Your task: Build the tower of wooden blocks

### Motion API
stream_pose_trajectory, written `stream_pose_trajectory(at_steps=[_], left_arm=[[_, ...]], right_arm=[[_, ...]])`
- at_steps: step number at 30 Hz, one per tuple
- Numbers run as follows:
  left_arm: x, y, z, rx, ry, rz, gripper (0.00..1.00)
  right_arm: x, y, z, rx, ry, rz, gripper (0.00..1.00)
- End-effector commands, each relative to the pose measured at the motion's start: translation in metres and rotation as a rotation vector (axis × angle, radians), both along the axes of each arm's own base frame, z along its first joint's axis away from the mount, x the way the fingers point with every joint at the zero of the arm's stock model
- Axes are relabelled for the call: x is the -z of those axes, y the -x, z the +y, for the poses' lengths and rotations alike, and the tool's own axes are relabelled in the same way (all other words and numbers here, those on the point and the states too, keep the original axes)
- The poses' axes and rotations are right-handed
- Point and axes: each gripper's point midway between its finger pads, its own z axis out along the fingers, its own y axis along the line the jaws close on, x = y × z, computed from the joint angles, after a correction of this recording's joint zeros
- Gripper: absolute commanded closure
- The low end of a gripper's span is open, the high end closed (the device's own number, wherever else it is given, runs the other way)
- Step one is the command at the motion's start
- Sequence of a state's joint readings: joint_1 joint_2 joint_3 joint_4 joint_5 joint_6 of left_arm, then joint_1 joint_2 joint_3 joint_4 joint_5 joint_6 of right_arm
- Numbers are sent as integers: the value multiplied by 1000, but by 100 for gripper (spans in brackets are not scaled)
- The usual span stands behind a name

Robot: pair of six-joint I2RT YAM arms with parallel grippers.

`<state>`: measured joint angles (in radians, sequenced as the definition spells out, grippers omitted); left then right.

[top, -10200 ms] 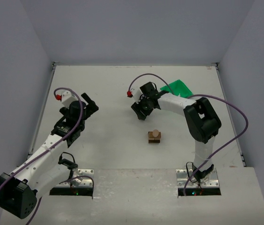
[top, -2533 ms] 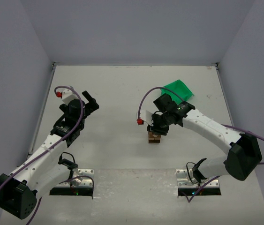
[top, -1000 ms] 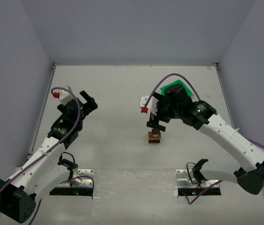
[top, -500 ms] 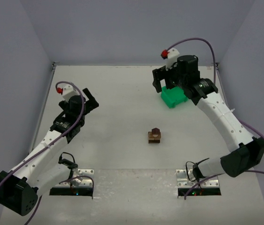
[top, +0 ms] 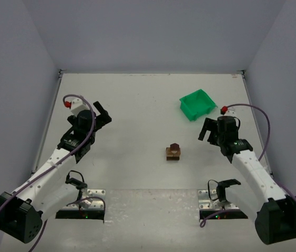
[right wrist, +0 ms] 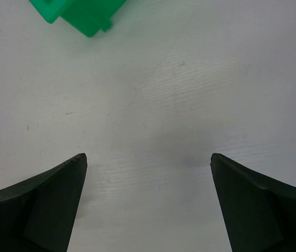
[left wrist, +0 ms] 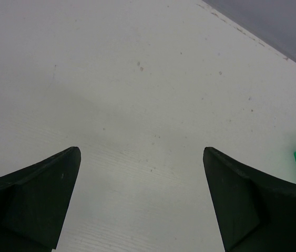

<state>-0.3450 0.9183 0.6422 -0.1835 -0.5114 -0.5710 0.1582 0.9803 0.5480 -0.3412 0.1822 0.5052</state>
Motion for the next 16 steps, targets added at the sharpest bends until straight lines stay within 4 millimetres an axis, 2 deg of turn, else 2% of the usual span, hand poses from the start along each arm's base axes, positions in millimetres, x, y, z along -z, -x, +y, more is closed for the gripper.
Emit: stream_pose_trajectory(at_steps=[1, 7, 16], left_arm=[[-26, 2, 10, -51, 38, -106, 0], [-25, 3, 12, -56, 38, -112, 0], [-24, 2, 10, -50, 37, -107, 0]], right_arm=[[-38, -6, -22, 211, -39, -229, 1], [-56, 0, -37, 325, -61, -328, 1], [-57, 5, -45, 379, -56, -347, 1]])
